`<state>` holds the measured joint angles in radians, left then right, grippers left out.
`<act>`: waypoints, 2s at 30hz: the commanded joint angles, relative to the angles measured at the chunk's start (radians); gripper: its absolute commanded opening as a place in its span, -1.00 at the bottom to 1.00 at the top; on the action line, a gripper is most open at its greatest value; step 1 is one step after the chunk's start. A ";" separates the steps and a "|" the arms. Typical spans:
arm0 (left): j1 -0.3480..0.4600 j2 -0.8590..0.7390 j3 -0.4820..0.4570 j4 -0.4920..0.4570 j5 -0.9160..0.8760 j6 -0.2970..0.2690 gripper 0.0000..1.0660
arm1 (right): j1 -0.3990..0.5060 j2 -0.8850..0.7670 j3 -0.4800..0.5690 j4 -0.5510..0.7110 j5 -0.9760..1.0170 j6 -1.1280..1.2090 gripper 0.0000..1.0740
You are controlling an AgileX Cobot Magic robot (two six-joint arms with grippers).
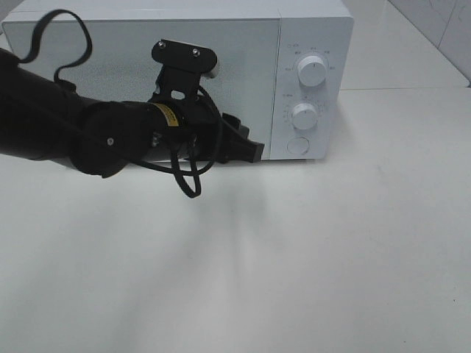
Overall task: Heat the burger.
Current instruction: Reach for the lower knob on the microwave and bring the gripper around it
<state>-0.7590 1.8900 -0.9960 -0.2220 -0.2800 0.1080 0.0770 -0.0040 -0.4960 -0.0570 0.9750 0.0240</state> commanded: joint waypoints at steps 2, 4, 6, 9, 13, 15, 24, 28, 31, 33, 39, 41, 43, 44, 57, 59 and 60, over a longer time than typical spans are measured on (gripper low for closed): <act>0.005 -0.086 0.003 -0.003 0.354 0.000 0.92 | 0.002 -0.025 0.002 0.000 -0.015 -0.009 0.39; 0.005 -0.114 0.003 0.007 0.436 0.003 0.90 | 0.002 -0.025 0.002 0.000 -0.015 -0.009 0.39; 0.005 -0.130 0.003 0.019 0.473 0.003 0.89 | 0.002 -0.025 0.002 0.000 -0.015 -0.009 0.39; 0.005 -0.196 0.003 0.056 0.608 0.003 0.89 | 0.002 -0.025 0.002 0.000 -0.015 -0.009 0.38; 0.005 -0.270 0.003 0.108 0.775 -0.002 0.89 | 0.002 -0.025 0.002 0.000 -0.015 -0.009 0.38; 0.005 -0.311 0.003 0.119 0.845 -0.005 0.89 | 0.002 -0.025 0.002 0.000 -0.015 -0.009 0.38; 0.104 -0.440 0.003 0.144 1.023 -0.069 0.89 | 0.002 -0.025 0.002 0.000 -0.015 -0.009 0.38; 0.245 -0.490 0.003 0.148 1.132 -0.070 0.89 | 0.002 -0.025 0.002 0.000 -0.015 -0.009 0.38; 0.285 -0.498 0.003 0.150 1.159 -0.069 0.89 | 0.002 -0.025 0.002 0.000 -0.015 -0.009 0.38; 0.385 -0.518 0.003 0.154 1.239 -0.069 0.89 | 0.002 -0.025 0.002 0.000 -0.015 -0.009 0.38; 0.613 -0.561 0.003 0.169 1.397 -0.069 0.89 | 0.002 -0.025 0.002 0.000 -0.015 -0.009 0.38; 0.640 -0.572 0.003 0.161 1.408 -0.074 0.89 | 0.002 -0.025 0.002 0.000 -0.015 -0.009 0.38; 0.679 -0.597 0.003 0.150 1.421 -0.081 0.89 | 0.002 -0.025 0.002 0.000 -0.015 -0.009 0.38; 0.691 -0.610 0.003 0.143 1.425 -0.081 0.89 | 0.002 -0.025 0.002 0.000 -0.015 -0.009 0.38; 0.723 -0.895 0.120 0.148 1.475 -0.081 0.89 | 0.002 -0.025 0.002 0.000 -0.015 -0.009 0.38; 0.723 -0.974 0.195 0.151 1.464 -0.081 0.89 | 0.002 -0.025 0.002 0.000 -0.015 -0.009 0.38; 0.723 -0.974 0.195 0.151 1.464 -0.081 0.89 | 0.002 -0.025 0.002 0.000 -0.015 -0.009 0.38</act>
<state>-0.0380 0.9550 -0.8360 -0.0650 1.1920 0.0340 0.0770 -0.0040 -0.4960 -0.0570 0.9750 0.0240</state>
